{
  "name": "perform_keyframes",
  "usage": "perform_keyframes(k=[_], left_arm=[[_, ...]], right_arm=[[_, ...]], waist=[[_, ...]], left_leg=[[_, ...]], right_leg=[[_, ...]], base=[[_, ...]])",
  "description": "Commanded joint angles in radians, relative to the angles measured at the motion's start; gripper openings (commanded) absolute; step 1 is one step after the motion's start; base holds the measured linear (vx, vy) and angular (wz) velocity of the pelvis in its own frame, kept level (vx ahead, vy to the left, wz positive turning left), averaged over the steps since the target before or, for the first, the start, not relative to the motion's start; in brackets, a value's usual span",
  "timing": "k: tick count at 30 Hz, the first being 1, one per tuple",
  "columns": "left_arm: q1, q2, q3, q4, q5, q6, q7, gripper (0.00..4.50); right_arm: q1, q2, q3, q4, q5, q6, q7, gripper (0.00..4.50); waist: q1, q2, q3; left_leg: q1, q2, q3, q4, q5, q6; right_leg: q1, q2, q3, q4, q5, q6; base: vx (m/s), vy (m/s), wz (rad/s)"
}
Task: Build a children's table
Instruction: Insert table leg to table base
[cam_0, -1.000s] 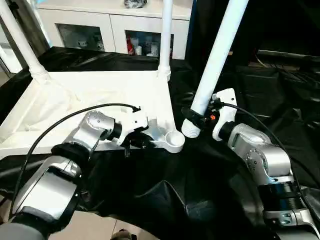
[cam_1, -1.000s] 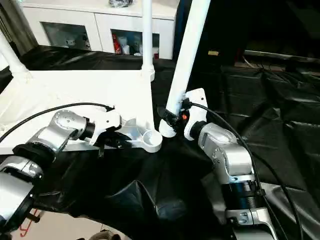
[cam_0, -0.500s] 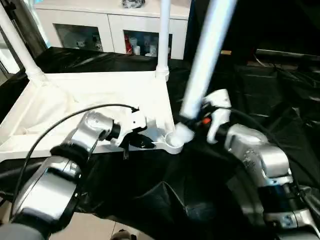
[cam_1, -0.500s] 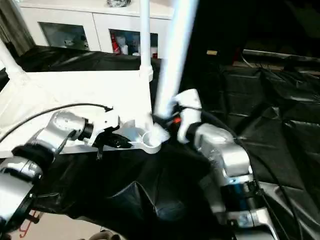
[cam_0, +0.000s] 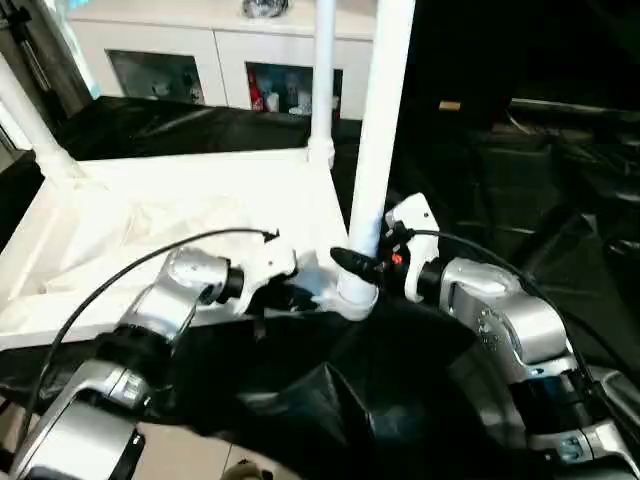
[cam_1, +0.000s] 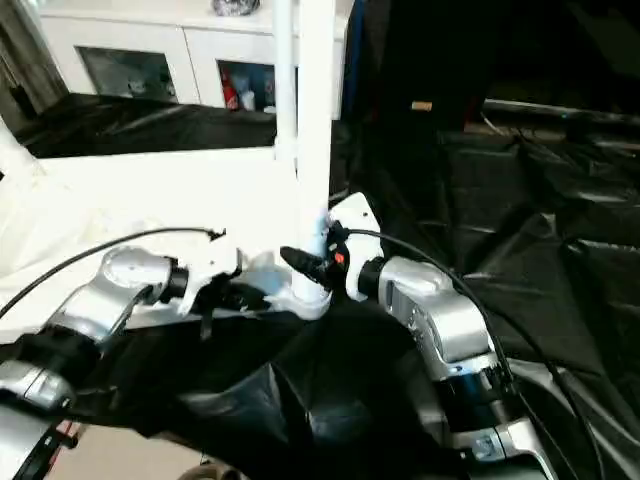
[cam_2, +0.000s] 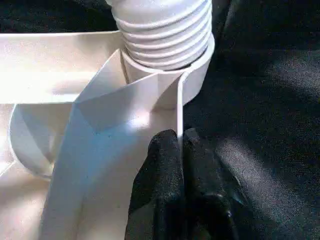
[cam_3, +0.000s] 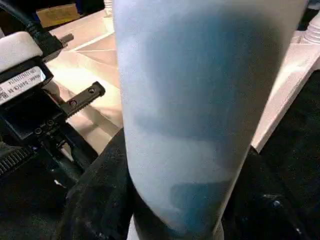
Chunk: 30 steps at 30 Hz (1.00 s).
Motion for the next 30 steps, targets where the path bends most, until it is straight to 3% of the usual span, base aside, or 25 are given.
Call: perform_keyframes(k=[1,6,12,13,15,16,21,23,25,28,30], left_arm=[[0.030,0.010,0.004,-0.076,-0.008,0.042,0.003,0.00],[0.045,0.018,0.008,-0.122,-0.010,0.080,0.006,0.00],[0.047,0.019,0.005,-0.137,-0.012,0.097,0.004,0.00],[0.049,0.020,0.004,-0.146,-0.013,0.106,0.004,0.00],[0.052,0.022,0.003,-0.158,-0.013,0.118,0.004,0.00],[0.051,0.023,0.003,-0.161,-0.012,0.124,0.005,0.00],[0.042,0.022,0.010,-0.149,-0.012,0.127,0.014,0.00],[0.040,0.023,0.015,-0.149,-0.013,0.132,0.021,0.00],[0.039,0.023,0.016,-0.149,-0.013,0.133,0.024,0.00],[0.038,0.024,0.017,-0.150,-0.013,0.137,0.026,0.00],[0.037,0.023,0.018,-0.150,-0.013,0.139,0.027,0.00]], right_arm=[[-0.012,-0.008,0.002,0.006,-0.007,0.021,0.000,1.88],[-0.005,-0.016,0.012,0.023,-0.007,0.048,0.016,1.88],[-0.018,0.000,0.022,0.090,-0.029,0.005,0.013,1.88],[-0.024,0.007,0.021,0.108,-0.029,0.002,0.014,1.88],[-0.029,0.013,0.018,0.126,-0.027,0.005,0.019,1.88],[-0.027,0.014,0.011,0.133,-0.019,0.011,0.022,1.88],[-0.004,0.018,-0.040,0.156,0.016,-0.003,0.023,1.88],[0.028,0.033,-0.083,0.184,0.056,-0.040,0.038,1.88],[0.043,0.039,-0.096,0.193,0.067,-0.053,0.042,1.88],[0.079,0.043,-0.104,0.203,0.069,-0.087,0.052,1.88],[0.093,0.043,-0.103,0.199,0.065,-0.106,0.058,1.88]], waist=[[0.000,0.000,-0.082],[-0.004,0.001,-0.083],[-0.010,0.000,-0.080],[-0.013,0.008,-0.080],[-0.017,0.001,-0.079],[-0.020,0.004,-0.078],[-0.020,0.002,-0.080],[-0.018,0.007,-0.080],[-0.018,0.004,-0.081],[-0.018,0.010,-0.081],[-0.019,0.007,-0.080]], left_leg=[[0.017,0.033,-0.009,-0.074,-0.216,-0.013],[0.016,0.030,-0.007,-0.072,-0.197,-0.002],[0.017,0.028,-0.008,-0.073,-0.232,-0.013],[0.017,0.028,-0.008,-0.074,-0.244,-0.017],[0.017,0.028,-0.009,-0.075,-0.254,-0.018],[0.019,0.028,-0.010,-0.076,-0.264,-0.017],[0.019,0.028,-0.009,-0.075,-0.254,-0.012],[0.020,0.028,-0.010,-0.075,-0.260,-0.012],[0.020,0.029,-0.010,-0.076,-0.262,-0.009],[0.021,0.029,-0.011,-0.076,-0.271,-0.011],[0.022,0.029,-0.011,-0.077,-0.282,-0.012]], right_leg=[[0.057,-0.060,0.054,-0.065,-0.207,-0.195],[0.058,-0.056,0.054,-0.064,-0.167,-0.208],[0.057,-0.058,0.053,-0.071,-0.227,-0.199],[0.055,-0.056,0.053,-0.073,-0.229,-0.197],[0.058,-0.056,0.052,-0.073,-0.235,-0.197],[0.057,-0.056,0.052,-0.074,-0.248,-0.200],[0.058,-0.057,0.053,-0.075,-0.243,-0.198],[0.057,-0.059,0.052,-0.076,-0.244,-0.201],[0.059,-0.058,0.051,-0.076,-0.236,-0.203],[0.058,-0.056,0.050,-0.075,-0.233,-0.208],[0.058,-0.056,0.050,-0.077,-0.244,-0.206]], base=[[0.000,0.000,0.00],[0.000,0.000,0.00],[0.000,0.000,0.00],[0.000,0.000,0.00],[0.000,0.000,0.00],[0.000,0.000,0.00],[0.000,0.000,0.00],[0.000,0.000,0.00],[0.000,0.000,0.00],[0.000,0.000,0.00],[0.000,0.000,0.00]])
